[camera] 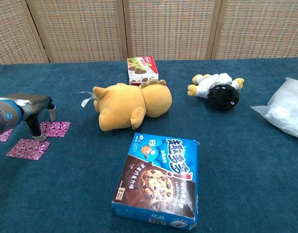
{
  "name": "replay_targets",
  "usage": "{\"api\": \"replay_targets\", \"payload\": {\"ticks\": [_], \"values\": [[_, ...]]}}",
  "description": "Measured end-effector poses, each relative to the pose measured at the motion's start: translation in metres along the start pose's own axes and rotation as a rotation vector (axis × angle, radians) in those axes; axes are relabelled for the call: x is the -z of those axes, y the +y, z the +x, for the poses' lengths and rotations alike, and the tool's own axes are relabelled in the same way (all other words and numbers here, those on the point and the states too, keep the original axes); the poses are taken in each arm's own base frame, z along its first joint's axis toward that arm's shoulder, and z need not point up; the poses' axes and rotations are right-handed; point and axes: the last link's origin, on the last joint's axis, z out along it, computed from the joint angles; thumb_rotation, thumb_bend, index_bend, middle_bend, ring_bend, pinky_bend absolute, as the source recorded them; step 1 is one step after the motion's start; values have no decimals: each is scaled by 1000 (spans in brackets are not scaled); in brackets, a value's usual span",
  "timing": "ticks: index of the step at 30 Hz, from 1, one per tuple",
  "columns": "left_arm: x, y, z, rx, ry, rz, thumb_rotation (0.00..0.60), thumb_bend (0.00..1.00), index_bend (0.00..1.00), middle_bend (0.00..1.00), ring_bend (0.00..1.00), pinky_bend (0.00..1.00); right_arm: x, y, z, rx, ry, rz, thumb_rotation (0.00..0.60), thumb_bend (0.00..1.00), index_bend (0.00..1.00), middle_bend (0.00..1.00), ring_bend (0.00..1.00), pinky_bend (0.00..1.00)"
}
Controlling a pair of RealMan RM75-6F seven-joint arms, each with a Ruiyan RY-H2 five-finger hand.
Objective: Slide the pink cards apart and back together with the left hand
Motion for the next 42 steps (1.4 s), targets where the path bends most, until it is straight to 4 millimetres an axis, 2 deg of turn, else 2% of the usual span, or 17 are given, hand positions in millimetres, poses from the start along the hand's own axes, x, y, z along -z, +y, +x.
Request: {"api": "replay_targets", "payload": {"ticks": [12, 42], "values": [[1, 0, -4, 2, 0, -7, 600, 300, 474, 0, 0, 0, 0, 0, 0, -2, -2, -2, 600, 0, 0, 0, 0, 0], [3, -5, -4, 12, -2, -3, 600, 334, 527, 0, 0, 0, 1, 0, 0, -2, -1, -1, 600, 0, 0, 0, 0, 0]]}}
